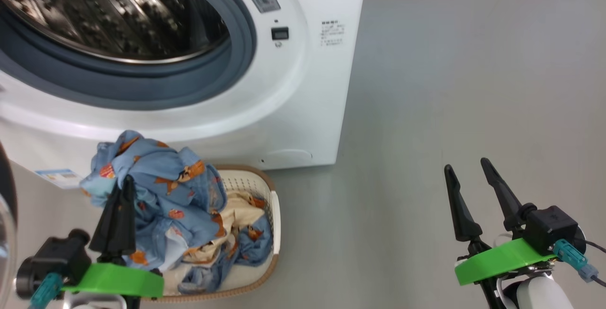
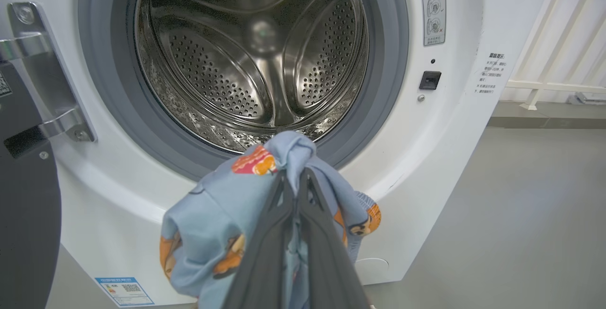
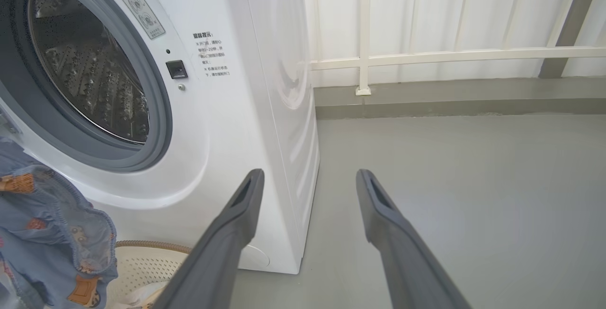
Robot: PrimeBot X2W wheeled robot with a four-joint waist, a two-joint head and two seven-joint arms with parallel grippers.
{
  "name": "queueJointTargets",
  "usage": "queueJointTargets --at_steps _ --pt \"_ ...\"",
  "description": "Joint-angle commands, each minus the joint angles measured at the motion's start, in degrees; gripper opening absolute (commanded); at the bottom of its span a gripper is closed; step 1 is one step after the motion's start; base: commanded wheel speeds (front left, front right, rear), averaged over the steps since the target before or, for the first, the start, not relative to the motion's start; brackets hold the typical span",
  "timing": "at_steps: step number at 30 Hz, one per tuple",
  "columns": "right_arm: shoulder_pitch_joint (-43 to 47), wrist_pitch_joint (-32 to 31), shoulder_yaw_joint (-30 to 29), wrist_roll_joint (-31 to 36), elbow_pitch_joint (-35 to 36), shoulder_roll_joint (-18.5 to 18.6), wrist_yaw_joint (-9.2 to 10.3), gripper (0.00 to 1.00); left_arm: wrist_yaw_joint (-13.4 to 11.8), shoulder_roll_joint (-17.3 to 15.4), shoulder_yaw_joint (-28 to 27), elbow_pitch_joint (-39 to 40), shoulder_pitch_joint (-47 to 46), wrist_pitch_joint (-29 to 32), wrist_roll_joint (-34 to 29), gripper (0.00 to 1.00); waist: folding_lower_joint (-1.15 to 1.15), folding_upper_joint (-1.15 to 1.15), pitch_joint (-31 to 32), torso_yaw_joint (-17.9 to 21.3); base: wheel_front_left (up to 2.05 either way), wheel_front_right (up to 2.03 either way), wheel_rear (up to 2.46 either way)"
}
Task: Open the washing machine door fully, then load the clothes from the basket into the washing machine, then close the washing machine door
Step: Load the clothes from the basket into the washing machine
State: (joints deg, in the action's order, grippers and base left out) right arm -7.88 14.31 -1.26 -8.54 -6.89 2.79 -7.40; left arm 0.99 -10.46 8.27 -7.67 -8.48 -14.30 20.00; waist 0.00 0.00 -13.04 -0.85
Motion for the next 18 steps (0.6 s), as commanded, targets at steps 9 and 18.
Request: queueJointTargets --at_steps 9,18 --pt "2.73 0.69 0.89 0.66 1.32 0.09 -0.09 1.00 1.12 2.34 -8.20 8.69 5.41 -0.70 -6.05 0.00 0.00 0.00 6.57 -0.29 0.00 0.00 0.00" --pt "5.27 0.69 0.12 1.18 1.99 0.09 -0.09 1.00 2.47 4.74 -12.08 11.41 11.28 -0.70 -8.96 0.00 0.00 0.00 10.54 0.80 0.00 0.00 0.00"
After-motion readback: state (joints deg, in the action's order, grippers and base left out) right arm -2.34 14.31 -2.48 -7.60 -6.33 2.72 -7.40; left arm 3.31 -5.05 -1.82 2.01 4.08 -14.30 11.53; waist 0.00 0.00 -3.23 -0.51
